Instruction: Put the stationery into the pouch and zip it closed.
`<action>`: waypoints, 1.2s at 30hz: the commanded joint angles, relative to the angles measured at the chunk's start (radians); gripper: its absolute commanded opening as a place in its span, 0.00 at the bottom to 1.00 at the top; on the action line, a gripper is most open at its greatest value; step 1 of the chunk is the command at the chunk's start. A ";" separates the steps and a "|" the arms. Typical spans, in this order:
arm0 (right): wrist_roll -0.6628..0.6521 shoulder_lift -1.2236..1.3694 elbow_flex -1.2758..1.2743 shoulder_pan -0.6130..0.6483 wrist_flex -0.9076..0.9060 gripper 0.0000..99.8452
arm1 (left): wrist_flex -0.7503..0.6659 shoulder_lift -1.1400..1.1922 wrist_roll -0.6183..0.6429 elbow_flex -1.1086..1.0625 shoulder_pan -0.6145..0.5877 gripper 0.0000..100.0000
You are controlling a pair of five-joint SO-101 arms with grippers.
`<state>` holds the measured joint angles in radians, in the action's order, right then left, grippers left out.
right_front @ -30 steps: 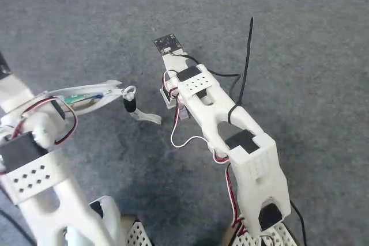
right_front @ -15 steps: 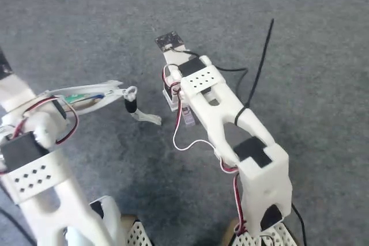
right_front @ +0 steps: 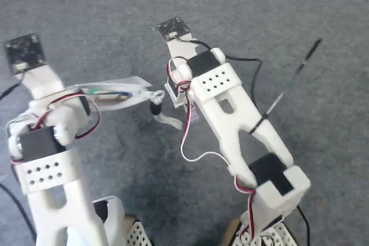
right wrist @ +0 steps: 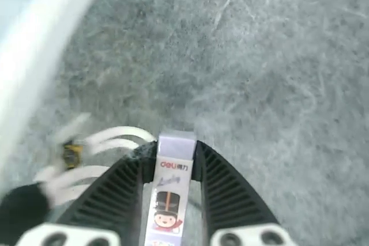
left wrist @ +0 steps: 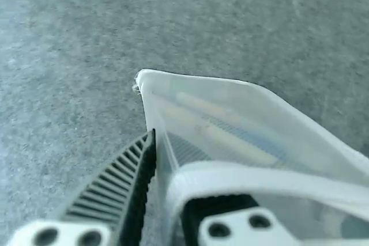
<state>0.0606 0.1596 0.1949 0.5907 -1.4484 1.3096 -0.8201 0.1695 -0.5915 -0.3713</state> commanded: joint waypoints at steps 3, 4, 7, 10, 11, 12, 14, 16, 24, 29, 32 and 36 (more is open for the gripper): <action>-0.021 -0.182 0.026 0.004 -0.096 0.01 | 0.040 -0.049 -0.015 0.111 0.078 0.01; -0.020 -0.205 0.026 0.002 -0.111 0.01 | 0.038 -0.049 -0.015 0.108 0.083 0.01; -0.015 -0.274 0.026 0.001 -0.145 0.01 | 0.038 -0.046 -0.015 0.108 0.081 0.01; -0.015 -0.346 0.026 0.005 -0.177 0.01 | 0.038 -0.046 -0.015 0.107 0.081 0.01; -0.015 -0.366 0.026 0.005 -0.188 0.01 | 0.038 -0.044 -0.015 0.107 0.081 0.01; -0.015 -0.387 0.026 0.005 -0.196 0.01 | 0.037 -0.046 -0.015 0.101 0.081 0.01; -0.014 -0.424 0.025 0.005 -0.208 0.01 | 0.023 -0.046 -0.015 0.090 0.081 0.01; -0.014 -0.456 0.025 0.005 -0.222 0.01 | 0.014 -0.046 -0.015 0.081 0.083 0.01; -0.014 -0.624 0.003 0.010 -0.262 0.01 | 0.014 -0.046 -0.015 0.076 0.083 0.01; 0.084 -0.771 -0.097 0.113 -0.228 0.01 | 0.009 -0.046 -0.015 0.064 0.083 0.01; 0.144 -0.839 -0.170 0.170 -0.179 0.01 | 0.009 -0.046 -0.015 0.062 0.083 0.01; 0.196 -0.912 -0.269 0.183 -0.084 0.01 | 0.012 -0.046 -0.017 0.061 0.081 0.01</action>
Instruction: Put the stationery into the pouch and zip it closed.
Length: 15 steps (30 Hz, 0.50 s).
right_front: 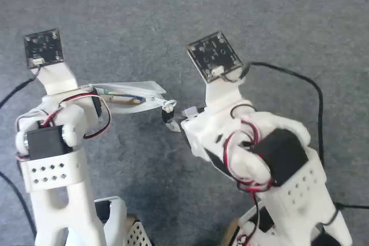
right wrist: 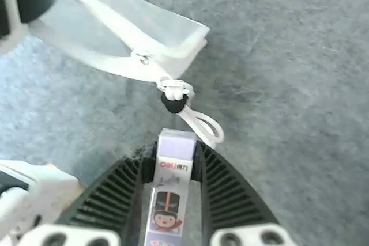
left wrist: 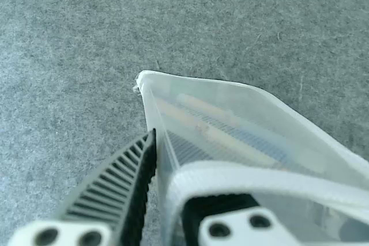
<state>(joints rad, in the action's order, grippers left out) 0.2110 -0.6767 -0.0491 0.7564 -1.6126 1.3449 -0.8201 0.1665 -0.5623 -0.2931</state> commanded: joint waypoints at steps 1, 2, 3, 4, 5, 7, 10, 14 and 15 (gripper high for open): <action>0.054 -0.090 -0.044 0.018 0.104 0.01 | -0.023 -0.046 -0.014 0.031 0.003 0.01; 0.060 -0.105 -0.061 0.018 0.124 0.01 | -0.023 -0.046 -0.014 0.031 0.003 0.01; 0.066 -0.119 -0.078 0.018 0.140 0.01 | -0.023 -0.046 -0.014 0.031 0.003 0.01; 0.071 -0.134 -0.094 0.018 0.160 0.01 | -0.023 -0.046 -0.014 0.031 0.003 0.01; 0.075 -0.151 -0.109 0.018 0.177 0.01 | -0.023 -0.046 -0.014 0.031 0.003 0.01; 0.089 -0.183 -0.143 0.018 0.213 0.01 | -0.025 -0.046 -0.014 0.031 0.003 0.01; 0.114 -0.231 -0.207 0.018 0.286 0.01 | -0.025 -0.046 -0.014 0.031 0.003 0.01; 0.160 -0.286 -0.313 0.018 0.410 0.01 | -0.025 -0.046 -0.014 0.031 0.003 0.01; 0.172 -0.298 -0.341 0.018 0.447 0.01 | -0.025 -0.046 -0.014 0.031 0.003 0.01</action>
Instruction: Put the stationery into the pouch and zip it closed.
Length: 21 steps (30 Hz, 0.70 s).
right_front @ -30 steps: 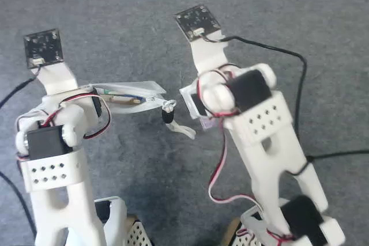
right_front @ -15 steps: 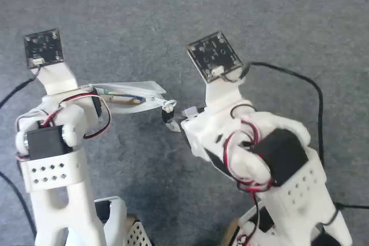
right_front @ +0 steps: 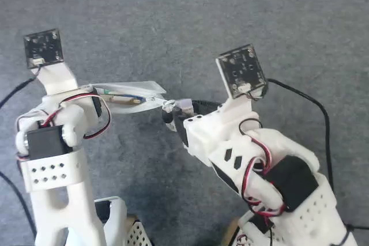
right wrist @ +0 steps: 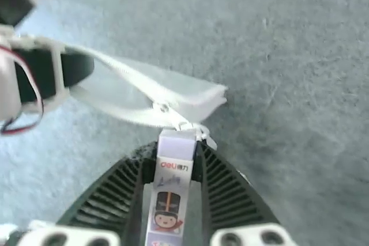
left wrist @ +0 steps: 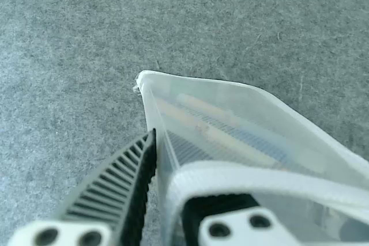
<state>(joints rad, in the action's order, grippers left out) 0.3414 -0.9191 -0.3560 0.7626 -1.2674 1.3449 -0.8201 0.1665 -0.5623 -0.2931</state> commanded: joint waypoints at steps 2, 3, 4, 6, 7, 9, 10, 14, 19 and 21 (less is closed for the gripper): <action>0.063 -0.084 -0.091 0.012 0.171 0.01 | -0.025 -0.046 -0.014 0.031 0.003 0.01; 0.071 -0.099 -0.120 0.012 0.205 0.01 | -0.025 -0.046 -0.014 0.031 0.003 0.01; 0.077 -0.114 -0.149 0.012 0.242 0.01 | -0.025 -0.046 -0.014 0.031 0.003 0.01; 0.089 -0.142 -0.206 0.012 0.314 0.01 | -0.026 -0.046 -0.014 0.031 0.003 0.01; 0.094 -0.157 -0.233 0.012 0.349 0.01 | -0.026 -0.046 -0.014 0.031 0.003 0.01; 0.094 -0.182 -0.284 0.012 0.415 0.01 | -0.026 -0.046 -0.014 0.031 0.005 0.01; 0.094 -0.194 -0.310 0.012 0.449 0.01 | -0.026 -0.046 -0.014 0.031 0.005 0.01; 0.094 -0.231 -0.387 0.012 0.545 0.01 | -0.026 -0.046 -0.014 0.031 0.005 0.01; 0.091 -0.251 -0.445 0.012 0.648 0.01 | -0.026 -0.046 -0.014 0.030 0.005 0.01; 0.089 -0.251 -0.462 0.012 0.693 0.01 | -0.026 -0.046 -0.014 0.030 0.005 0.01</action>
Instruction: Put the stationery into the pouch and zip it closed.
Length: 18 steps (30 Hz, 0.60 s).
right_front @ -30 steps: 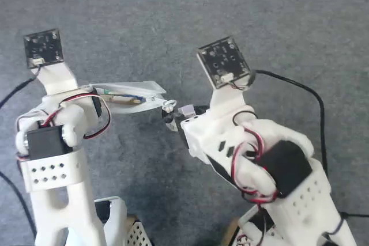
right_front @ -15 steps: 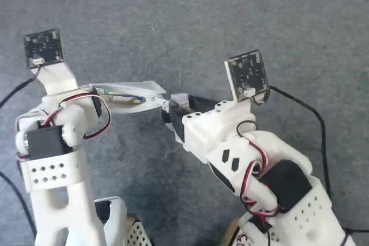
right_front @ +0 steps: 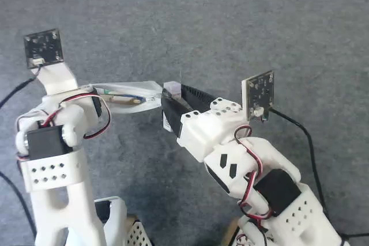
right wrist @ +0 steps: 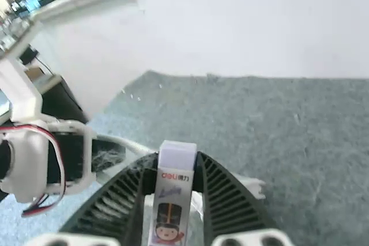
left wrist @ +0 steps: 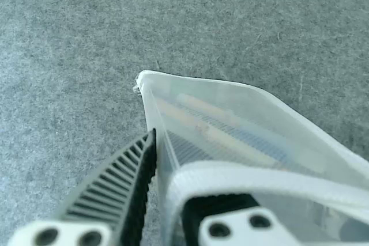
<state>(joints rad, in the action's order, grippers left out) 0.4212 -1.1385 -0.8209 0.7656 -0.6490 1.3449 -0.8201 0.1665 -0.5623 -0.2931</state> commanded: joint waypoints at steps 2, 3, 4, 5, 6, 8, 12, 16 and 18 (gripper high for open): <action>0.009 -0.025 -0.012 0.008 0.125 0.01 | -0.026 -0.046 -0.014 0.030 0.005 0.01; 0.008 -0.022 -0.020 0.008 0.150 0.01 | -0.026 -0.046 -0.014 0.030 0.005 0.01; 0.008 -0.022 -0.029 0.008 0.176 0.01 | -0.026 -0.046 -0.014 0.030 0.005 0.01; 0.008 -0.022 -0.040 0.008 0.202 0.01 | -0.026 -0.046 -0.014 0.030 0.005 0.01; 0.008 -0.022 -0.054 0.008 0.231 0.01 | -0.026 -0.046 -0.014 0.030 0.005 0.01; 0.008 -0.022 -0.081 0.008 0.294 0.01 | -0.026 -0.046 -0.014 0.030 0.005 0.01; 0.008 -0.022 -0.129 0.008 0.414 0.01 | -0.026 -0.046 -0.014 0.030 0.005 0.01; 0.008 -0.022 -0.160 0.008 0.504 0.01 | -0.025 -0.046 -0.014 0.030 0.005 0.01; 0.008 -0.021 -0.169 0.008 0.530 0.01 | -0.025 -0.046 -0.014 0.030 0.005 0.01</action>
<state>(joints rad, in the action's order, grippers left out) 0.4212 -1.1385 -1.0019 0.7656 -0.1795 1.3449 -0.8201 0.1665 -0.5623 -0.2931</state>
